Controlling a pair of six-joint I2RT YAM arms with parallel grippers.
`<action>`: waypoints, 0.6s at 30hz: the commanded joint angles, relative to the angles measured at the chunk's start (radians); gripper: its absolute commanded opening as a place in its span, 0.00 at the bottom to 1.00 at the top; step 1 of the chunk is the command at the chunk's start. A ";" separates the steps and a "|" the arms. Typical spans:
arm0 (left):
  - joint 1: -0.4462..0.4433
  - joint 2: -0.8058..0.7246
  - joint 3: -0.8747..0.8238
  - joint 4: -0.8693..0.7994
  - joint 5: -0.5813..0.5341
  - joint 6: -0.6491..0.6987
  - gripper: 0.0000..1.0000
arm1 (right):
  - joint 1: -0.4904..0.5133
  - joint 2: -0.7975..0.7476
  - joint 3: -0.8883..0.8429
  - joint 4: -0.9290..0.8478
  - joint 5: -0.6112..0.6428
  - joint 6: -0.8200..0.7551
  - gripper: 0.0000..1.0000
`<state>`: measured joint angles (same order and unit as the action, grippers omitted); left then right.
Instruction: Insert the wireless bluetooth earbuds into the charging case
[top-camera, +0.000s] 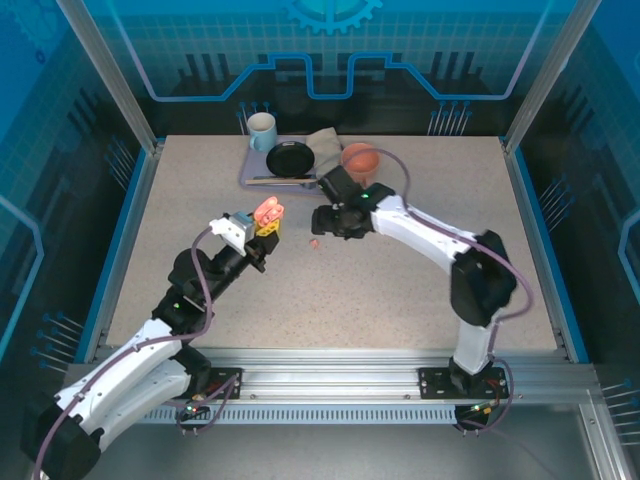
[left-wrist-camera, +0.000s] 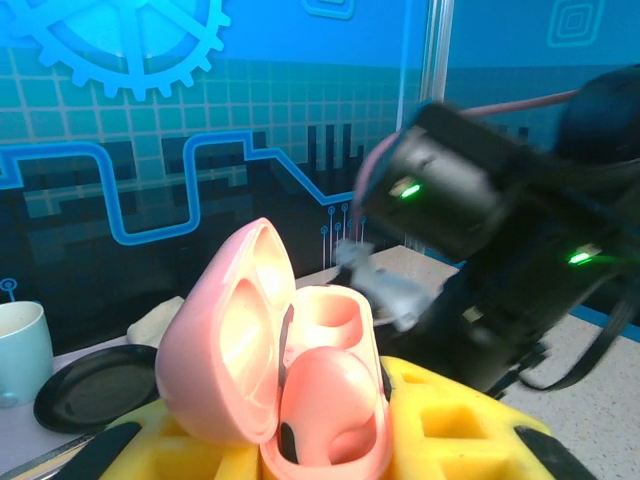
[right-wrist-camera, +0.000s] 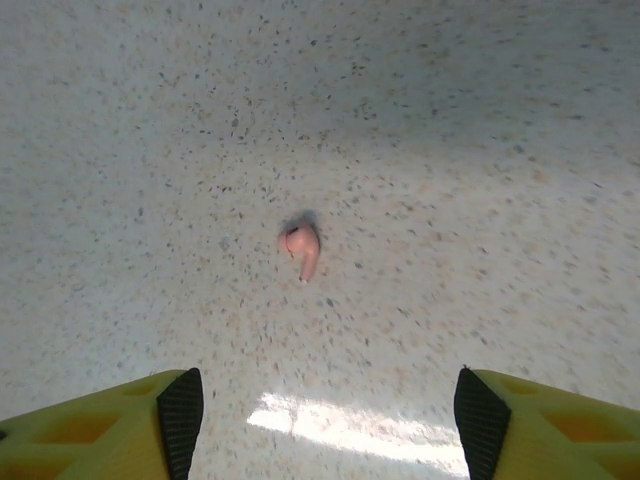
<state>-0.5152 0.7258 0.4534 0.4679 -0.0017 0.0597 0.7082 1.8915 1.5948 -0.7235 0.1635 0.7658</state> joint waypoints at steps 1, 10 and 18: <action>0.012 -0.031 -0.020 0.011 -0.024 0.002 0.00 | 0.030 0.148 0.155 -0.184 0.028 -0.069 0.69; 0.022 -0.072 -0.041 0.014 -0.025 -0.009 0.00 | 0.049 0.395 0.377 -0.262 0.051 -0.097 0.65; 0.023 -0.079 -0.050 0.015 -0.024 -0.011 0.00 | 0.054 0.509 0.475 -0.287 0.056 -0.120 0.61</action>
<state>-0.4999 0.6617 0.4202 0.4675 -0.0120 0.0540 0.7471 2.3615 2.0281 -0.9615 0.2070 0.6678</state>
